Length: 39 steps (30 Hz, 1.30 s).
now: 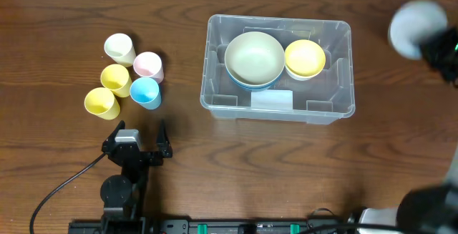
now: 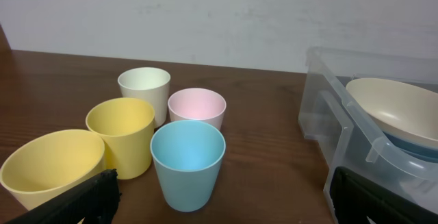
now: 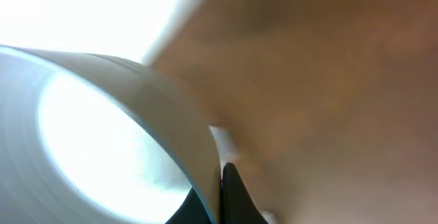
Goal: Pack container
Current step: 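Lower the grey bowl onto the yellow bowl in the bin, release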
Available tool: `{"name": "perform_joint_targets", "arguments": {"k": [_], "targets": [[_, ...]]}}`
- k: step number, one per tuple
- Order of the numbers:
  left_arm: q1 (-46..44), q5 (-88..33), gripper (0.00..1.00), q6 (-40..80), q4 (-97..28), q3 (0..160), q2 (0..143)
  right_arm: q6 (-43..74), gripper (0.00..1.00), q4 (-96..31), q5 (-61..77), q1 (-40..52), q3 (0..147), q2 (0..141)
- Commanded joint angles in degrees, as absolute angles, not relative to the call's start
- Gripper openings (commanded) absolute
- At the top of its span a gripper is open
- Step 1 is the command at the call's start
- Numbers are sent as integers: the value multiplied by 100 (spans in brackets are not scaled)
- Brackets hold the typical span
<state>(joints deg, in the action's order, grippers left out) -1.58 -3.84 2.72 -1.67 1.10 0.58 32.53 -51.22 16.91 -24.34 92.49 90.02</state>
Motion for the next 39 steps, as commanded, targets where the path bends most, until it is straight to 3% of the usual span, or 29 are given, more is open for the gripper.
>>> {"name": "perform_joint_targets", "arguments": {"k": [1,7,12,24,39], "targets": [[-130,-421,98,176,-379,25,23,2751,1,-5011,1872,-1557,9537,8455],[-130,-421,98,176,-379,25,23,2757,1,-4963,681,-185,9513,8672],[-130,-421,98,176,-379,25,23,2773,1,-4906,189,414,9513,9341],[-130,-421,98,176,-379,25,23,2912,1,-4895,482,445,9513,10888],[-130,-421,98,176,-379,25,23,2910,9,-4971,449,403,9507,11360]]}}
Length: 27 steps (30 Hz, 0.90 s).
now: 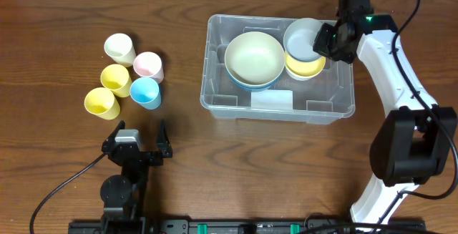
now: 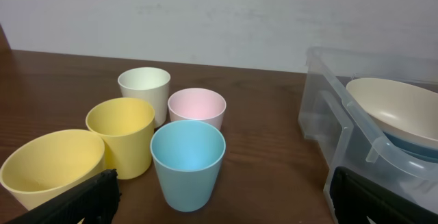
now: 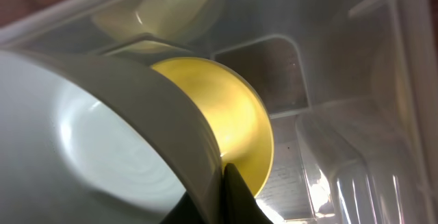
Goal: Pack container
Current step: 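Lower the grey bowl onto the yellow bowl in the bin, release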
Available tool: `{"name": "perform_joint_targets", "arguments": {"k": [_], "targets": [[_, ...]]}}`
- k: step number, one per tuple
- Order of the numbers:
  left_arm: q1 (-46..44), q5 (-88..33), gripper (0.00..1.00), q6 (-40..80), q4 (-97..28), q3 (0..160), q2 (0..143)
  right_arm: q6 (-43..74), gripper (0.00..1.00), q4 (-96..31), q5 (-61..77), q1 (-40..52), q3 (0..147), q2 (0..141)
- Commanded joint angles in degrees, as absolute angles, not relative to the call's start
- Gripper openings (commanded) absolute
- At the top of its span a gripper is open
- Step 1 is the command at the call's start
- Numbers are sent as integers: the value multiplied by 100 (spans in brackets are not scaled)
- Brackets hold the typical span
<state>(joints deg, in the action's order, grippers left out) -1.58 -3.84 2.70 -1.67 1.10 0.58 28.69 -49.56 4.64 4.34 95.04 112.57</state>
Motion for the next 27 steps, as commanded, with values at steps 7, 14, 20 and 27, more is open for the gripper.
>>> {"name": "perform_joint_targets", "arguments": {"k": [7,14,20,27], "targets": [[-130,-421,98,176,-379,25,23,2910,13,-5026,449,403,9485,11360],[-130,-421,98,176,-379,25,23,2910,15,-5043,451,403,9480,11360],[-130,-421,98,176,-379,25,23,2915,10,-5085,491,403,9480,11360],[-130,-421,98,176,-379,25,23,2936,24,-5192,497,403,9480,11360]]}}
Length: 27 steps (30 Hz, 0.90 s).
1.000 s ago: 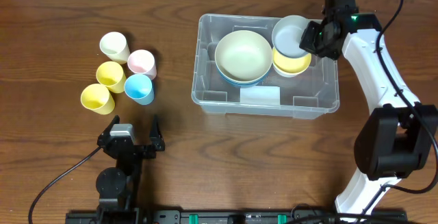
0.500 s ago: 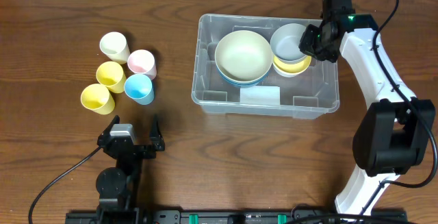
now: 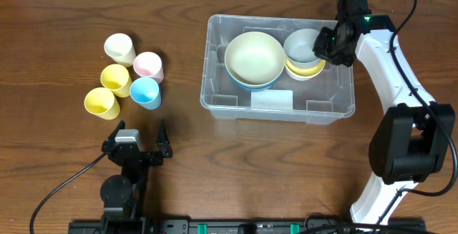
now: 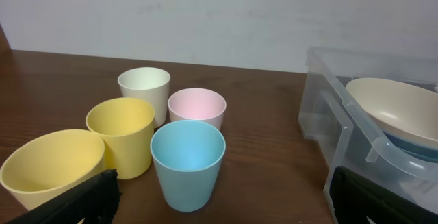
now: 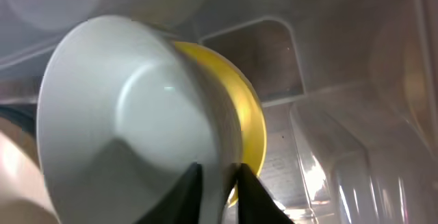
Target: Pack container
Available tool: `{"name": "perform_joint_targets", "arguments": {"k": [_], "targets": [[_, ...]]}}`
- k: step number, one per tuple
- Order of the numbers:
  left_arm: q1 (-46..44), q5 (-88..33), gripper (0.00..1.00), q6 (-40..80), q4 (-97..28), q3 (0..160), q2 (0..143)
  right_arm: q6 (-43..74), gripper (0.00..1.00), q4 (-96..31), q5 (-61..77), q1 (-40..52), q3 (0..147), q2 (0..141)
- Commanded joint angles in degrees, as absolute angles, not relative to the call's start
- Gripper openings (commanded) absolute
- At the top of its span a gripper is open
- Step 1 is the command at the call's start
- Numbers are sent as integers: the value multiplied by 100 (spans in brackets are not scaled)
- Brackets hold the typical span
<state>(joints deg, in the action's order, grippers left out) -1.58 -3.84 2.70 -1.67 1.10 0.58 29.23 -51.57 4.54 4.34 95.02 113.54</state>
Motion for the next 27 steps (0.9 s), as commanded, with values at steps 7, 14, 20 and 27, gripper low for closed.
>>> {"name": "perform_joint_targets", "arguments": {"k": [7,14,20,27], "targets": [[-130,-421,98,176,-379,25,23,2932,75,-5269,497,403,9480,11360],[-130,-421,98,176,-379,25,23,2930,85,-5269,495,414,9483,11356],[-130,-421,98,176,-379,25,23,2694,86,-5249,495,414,9721,11034],[-130,-421,98,176,-379,25,23,2220,99,-5507,283,357,10608,10232]]}}
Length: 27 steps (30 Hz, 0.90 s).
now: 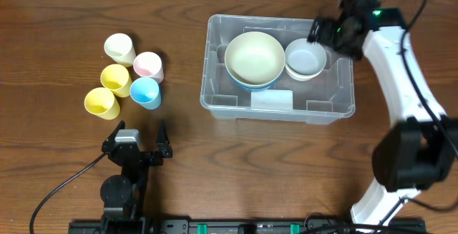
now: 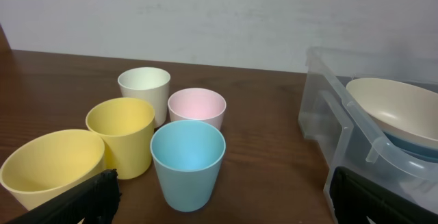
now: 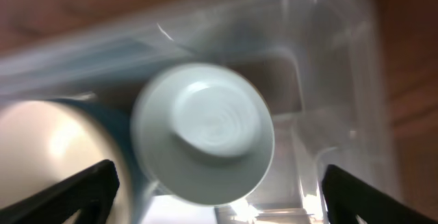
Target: Pack container
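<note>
The clear plastic container [image 1: 215,69] holds a cream bowl [image 1: 254,57] nested on a blue one. Beside it a pale grey-blue bowl [image 1: 305,56] rests on top of the stack at the right; the bowl under it is hidden. In the right wrist view the pale bowl [image 3: 202,142] lies free between wide-spread fingers [image 3: 75,193]. My right gripper [image 1: 333,32] hovers open over the container's far right corner. Five cups stand at the left: cream [image 1: 119,48], pink [image 1: 148,65], blue [image 1: 145,91] and two yellow [image 1: 115,79]. My left gripper [image 1: 139,139] rests open near the front edge, behind the cups.
A white label [image 1: 271,99] lies on the container's front floor. In the left wrist view the blue cup [image 2: 187,162] stands nearest, with the container's wall [image 2: 342,148] at the right. Bare wooden table [image 1: 64,162] surrounds everything.
My right gripper has let go of the pale bowl, opened wide and risen. The bowl now sits nested on the yellow bowl, which no longer shows. The left arm has not moved.
My right gripper first carried the pale bowl at the table's far right. Then it held the bowl over the yellow bowl in the container, then lower onto it. Now the bowl rests there and the gripper is open above it.
</note>
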Available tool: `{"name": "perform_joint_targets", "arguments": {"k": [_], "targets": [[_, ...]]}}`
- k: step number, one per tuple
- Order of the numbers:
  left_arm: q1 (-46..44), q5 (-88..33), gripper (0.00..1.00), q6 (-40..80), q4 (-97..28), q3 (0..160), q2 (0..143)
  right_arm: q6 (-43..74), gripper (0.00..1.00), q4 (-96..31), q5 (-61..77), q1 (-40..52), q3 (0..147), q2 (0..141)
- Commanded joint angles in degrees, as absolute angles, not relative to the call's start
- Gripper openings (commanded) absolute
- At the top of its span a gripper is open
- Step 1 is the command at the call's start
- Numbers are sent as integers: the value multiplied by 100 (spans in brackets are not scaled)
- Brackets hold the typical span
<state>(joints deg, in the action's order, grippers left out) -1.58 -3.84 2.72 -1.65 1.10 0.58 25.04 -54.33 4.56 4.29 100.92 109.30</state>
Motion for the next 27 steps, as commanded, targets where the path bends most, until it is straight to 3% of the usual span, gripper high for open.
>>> {"name": "perform_joint_targets", "arguments": {"k": [1,8,16,27], "targets": [[-130,-421,98,176,-379,25,23,2220,99,-5586,130,318,10722,10114],[-130,-421,98,176,-379,25,23,3175,99,-6632,-1702,-508,10991,9367],[-130,-421,98,176,-379,25,23,3494,99,-7323,-1345,-1693,10556,9557],[-130,-421,98,176,-379,25,23,3638,99,-6458,-1356,-2224,8984,9983]]}}
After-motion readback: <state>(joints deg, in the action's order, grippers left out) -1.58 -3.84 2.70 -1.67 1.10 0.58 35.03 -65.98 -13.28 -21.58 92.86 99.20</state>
